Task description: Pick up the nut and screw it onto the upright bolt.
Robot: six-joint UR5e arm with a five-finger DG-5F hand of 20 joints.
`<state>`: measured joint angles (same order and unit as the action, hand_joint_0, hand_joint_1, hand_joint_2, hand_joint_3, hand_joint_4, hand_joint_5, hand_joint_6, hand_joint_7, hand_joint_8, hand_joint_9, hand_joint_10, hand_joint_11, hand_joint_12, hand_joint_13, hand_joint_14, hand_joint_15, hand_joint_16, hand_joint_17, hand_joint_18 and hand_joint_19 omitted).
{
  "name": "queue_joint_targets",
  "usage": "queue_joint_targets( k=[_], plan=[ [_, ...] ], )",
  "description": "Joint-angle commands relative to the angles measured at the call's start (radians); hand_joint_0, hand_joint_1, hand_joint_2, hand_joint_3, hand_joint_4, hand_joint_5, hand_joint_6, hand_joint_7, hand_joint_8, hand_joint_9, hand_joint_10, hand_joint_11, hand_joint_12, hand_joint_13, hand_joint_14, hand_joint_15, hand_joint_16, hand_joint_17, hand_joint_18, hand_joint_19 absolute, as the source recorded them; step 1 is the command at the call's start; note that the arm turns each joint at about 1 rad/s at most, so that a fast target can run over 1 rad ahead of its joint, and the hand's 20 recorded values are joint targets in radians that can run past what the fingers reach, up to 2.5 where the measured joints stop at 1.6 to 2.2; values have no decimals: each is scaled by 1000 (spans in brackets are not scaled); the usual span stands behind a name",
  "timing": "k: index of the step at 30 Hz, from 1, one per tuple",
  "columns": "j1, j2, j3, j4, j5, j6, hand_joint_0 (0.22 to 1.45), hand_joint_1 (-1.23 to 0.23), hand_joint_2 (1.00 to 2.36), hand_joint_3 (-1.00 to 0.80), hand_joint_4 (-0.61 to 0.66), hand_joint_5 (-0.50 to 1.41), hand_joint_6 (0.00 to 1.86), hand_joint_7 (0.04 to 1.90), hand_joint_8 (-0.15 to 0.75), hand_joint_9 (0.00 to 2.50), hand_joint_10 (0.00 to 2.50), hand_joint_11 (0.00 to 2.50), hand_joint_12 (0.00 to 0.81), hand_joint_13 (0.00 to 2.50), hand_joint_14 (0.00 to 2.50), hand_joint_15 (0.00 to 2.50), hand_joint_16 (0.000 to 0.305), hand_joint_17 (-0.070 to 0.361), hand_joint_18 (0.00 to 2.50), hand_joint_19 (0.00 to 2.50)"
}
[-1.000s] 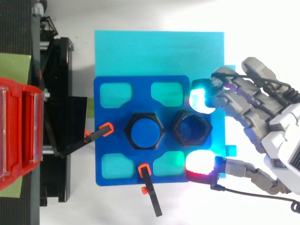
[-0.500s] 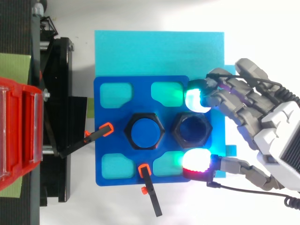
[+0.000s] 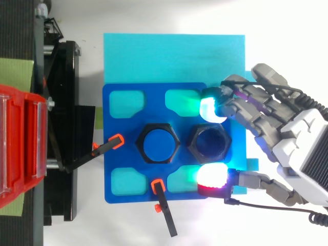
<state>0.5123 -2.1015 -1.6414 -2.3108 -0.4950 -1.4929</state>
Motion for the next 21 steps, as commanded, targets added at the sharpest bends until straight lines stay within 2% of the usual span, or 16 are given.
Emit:
queue_joint_targets(
  k=[1, 13, 20, 21],
  plan=[
    [0, 0, 0, 1, -1, -1, 541, -677, 1000, -500, 278, -160, 745, 1002, 325, 692, 0, 63, 350, 568, 0, 0, 42, 94, 329, 0],
    [-5, 0, 9, -4, -10, 0, 590, -621, 1001, -485, 218, -168, 854, 1014, 319, 727, 2, 66, 333, 598, 0, 0, 39, 87, 366, 0],
    [-11, 0, 43, -105, -13, 49, 589, -620, 1004, -455, 207, -165, 864, 1009, 318, 730, 3, 72, 332, 601, 0, 0, 39, 87, 369, 0],
    [-14, 1, 57, -145, -14, 77, 590, -619, 1004, -457, 207, -165, 864, 1010, 316, 731, 2, 74, 332, 601, 0, 0, 39, 87, 369, 0]
  ],
)
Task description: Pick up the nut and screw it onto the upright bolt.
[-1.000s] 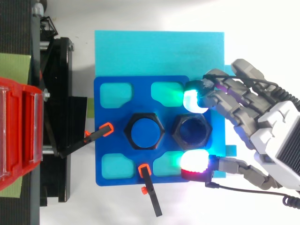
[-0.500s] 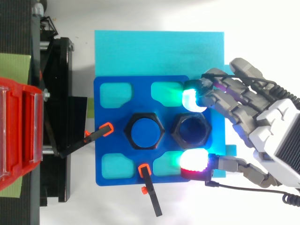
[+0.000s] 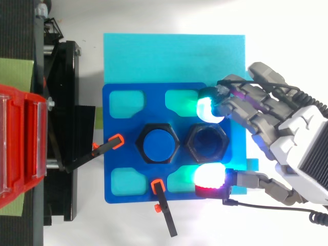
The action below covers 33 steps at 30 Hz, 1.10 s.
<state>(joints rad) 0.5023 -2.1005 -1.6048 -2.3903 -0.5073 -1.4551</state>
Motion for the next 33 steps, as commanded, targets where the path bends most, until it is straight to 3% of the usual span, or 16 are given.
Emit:
queue_joint_targets(
  k=[1, 5, 11, 14, 18, 33],
  plan=[
    [-5, 1, 26, -89, -2, 53, 590, -619, 1004, -457, 206, -165, 864, 1009, 318, 731, 3, 73, 331, 601, 0, 0, 39, 87, 371, 0],
    [-8, 1, 31, -151, -4, 94, 590, -619, 1004, -456, 209, -164, 864, 1016, 319, 730, 2, 78, 332, 601, 0, 0, 39, 87, 374, 0],
    [-16, 14, 31, -228, -13, 217, 589, -619, 1004, -457, 209, -163, 864, 1012, 319, 731, 2, 67, 333, 603, 0, 0, 39, 87, 376, 0],
    [-18, 17, 31, -250, -10, 231, 588, -619, 1004, -456, 209, -163, 864, 1012, 320, 732, 2, 73, 333, 603, 0, 0, 39, 87, 378, 0],
    [-24, 34, 31, -323, -11, 268, 588, -618, 1003, -459, 209, -163, 864, 1013, 319, 733, 1, 64, 333, 603, 0, 0, 39, 87, 377, 0],
    [-39, 91, 31, -417, -14, 298, 586, -617, 1004, -456, 215, -162, 863, 1020, 320, 731, 2, 67, 333, 601, 0, 0, 39, 87, 383, 0]
  ],
)
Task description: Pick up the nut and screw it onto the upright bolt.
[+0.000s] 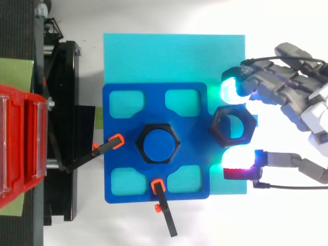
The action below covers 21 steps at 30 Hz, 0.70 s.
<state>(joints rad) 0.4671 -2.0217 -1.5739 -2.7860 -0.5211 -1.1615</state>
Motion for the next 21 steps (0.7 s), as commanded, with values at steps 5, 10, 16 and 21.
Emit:
queue_joint_targets(
  k=[5, 10, 16, 21],
  plan=[
    [-8, 43, 0, -47, 0, 5, 585, -617, 1004, -454, 215, -162, 862, 1032, 322, 732, 0, 69, 335, 603, 0, 0, 39, 87, 384, 0],
    [-15, 87, 0, -90, 0, -1, 586, -617, 1004, -457, 218, -162, 862, 1023, 323, 730, 0, 73, 335, 603, 0, 0, 39, 87, 384, 0],
    [-28, 110, 15, -93, -27, -67, 585, -617, 1004, -456, 218, -161, 862, 1027, 321, 732, 1, 74, 333, 598, 0, 0, 39, 87, 387, 0],
    [-58, 109, 61, -26, -149, -185, 585, -618, 1004, -454, 218, -161, 862, 1029, 320, 731, 0, 68, 331, 599, 0, 0, 39, 87, 386, 0]
  ],
)
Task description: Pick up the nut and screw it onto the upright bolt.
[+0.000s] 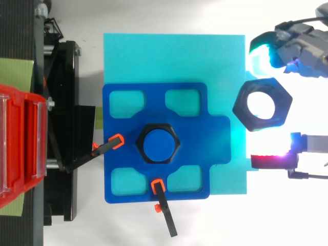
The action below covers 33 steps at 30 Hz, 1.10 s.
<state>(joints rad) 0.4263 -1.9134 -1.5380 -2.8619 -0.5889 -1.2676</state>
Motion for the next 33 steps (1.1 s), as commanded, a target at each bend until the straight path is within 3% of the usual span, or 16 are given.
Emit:
queue_joint_targets(
  k=[1, 2, 5, 7, 10, 16, 33],
  plan=[
    [-20, 1, 29, 68, -101, -96, 585, -618, 1004, -458, 217, -161, 862, 1027, 321, 731, 0, 63, 331, 599, 0, 0, 39, 87, 386, 0],
    [-31, -1, 35, 133, -155, -151, 586, -617, 1003, -458, 214, -161, 862, 1027, 322, 730, 2, 66, 331, 599, 0, 0, 39, 87, 387, 0],
    [-41, -1, 36, 190, -203, -213, 585, -617, 1004, -456, 220, -160, 861, 1029, 322, 731, 0, 67, 330, 596, 0, 0, 39, 87, 388, 0],
    [-54, -13, 36, 257, -256, -274, 585, -616, 1004, -456, 215, -161, 861, 1032, 322, 732, 2, 67, 329, 596, 0, 0, 39, 87, 387, 0],
    [-66, -30, 39, 320, -287, -309, 585, -617, 1004, -458, 223, -160, 861, 1031, 323, 732, 2, 73, 331, 595, 0, 0, 38, 86, 389, 0],
    [-80, -75, 64, 369, -319, -315, 585, -617, 1003, -460, 218, -160, 861, 1033, 321, 730, 2, 66, 333, 592, 0, 0, 38, 86, 386, 0],
    [-81, -156, 87, 426, -356, -291, 583, -616, 1003, -459, 217, -160, 860, 1025, 322, 729, 3, 72, 333, 591, 0, 0, 38, 86, 385, 0]
  ],
)
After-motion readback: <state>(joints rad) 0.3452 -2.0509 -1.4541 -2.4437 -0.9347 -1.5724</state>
